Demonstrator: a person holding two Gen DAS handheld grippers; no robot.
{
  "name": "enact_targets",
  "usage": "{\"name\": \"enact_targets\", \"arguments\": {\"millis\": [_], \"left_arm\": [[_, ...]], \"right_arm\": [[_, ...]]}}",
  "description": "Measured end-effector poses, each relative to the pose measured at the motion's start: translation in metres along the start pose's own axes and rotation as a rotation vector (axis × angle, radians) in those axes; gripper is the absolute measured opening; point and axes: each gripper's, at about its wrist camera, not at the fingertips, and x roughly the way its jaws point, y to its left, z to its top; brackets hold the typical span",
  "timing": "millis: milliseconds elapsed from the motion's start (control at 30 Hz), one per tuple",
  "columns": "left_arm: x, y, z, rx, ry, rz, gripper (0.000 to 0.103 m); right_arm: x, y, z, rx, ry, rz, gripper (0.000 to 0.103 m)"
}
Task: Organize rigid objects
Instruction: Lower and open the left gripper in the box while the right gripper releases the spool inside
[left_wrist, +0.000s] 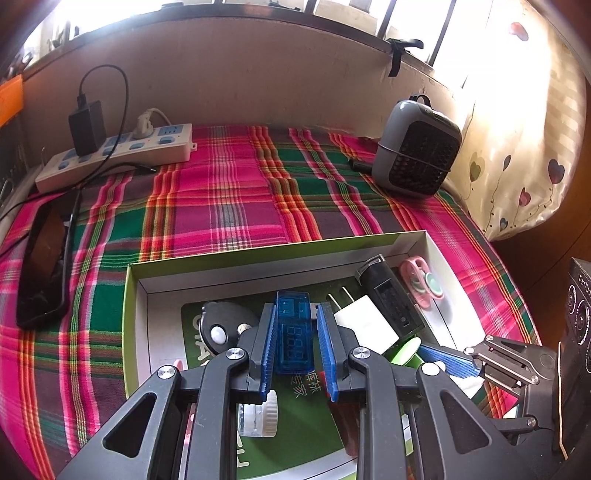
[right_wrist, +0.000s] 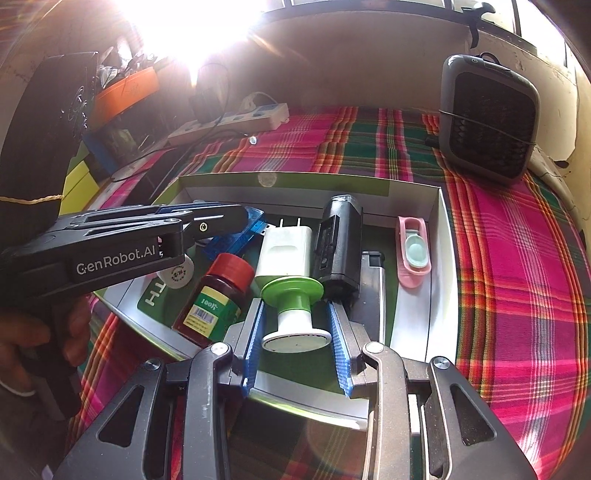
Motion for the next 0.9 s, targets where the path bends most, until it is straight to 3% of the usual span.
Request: {"name": "enact_targets", "arguments": {"millis": [333,533,900], "left_arm": [[-0.009,0.001,-0.003,-0.008,-0.010,0.005,0.022],[-0.020,-0.004,-0.006,-0.008,-0.025,0.015,0.025],[-0.044,-0.014,-0.019,0.006,-0.047,0.042,0.028]], "right_arm": [[-0.004,0.000,-0.003,0.011,-0.014,-0.001,0.036],[-0.012,0.005,-0.005,0.002,-0.035,-0.007,0.048],[-0.030,0.009,-0.010,0.017,-0.071,-0.032,0.048]]}}
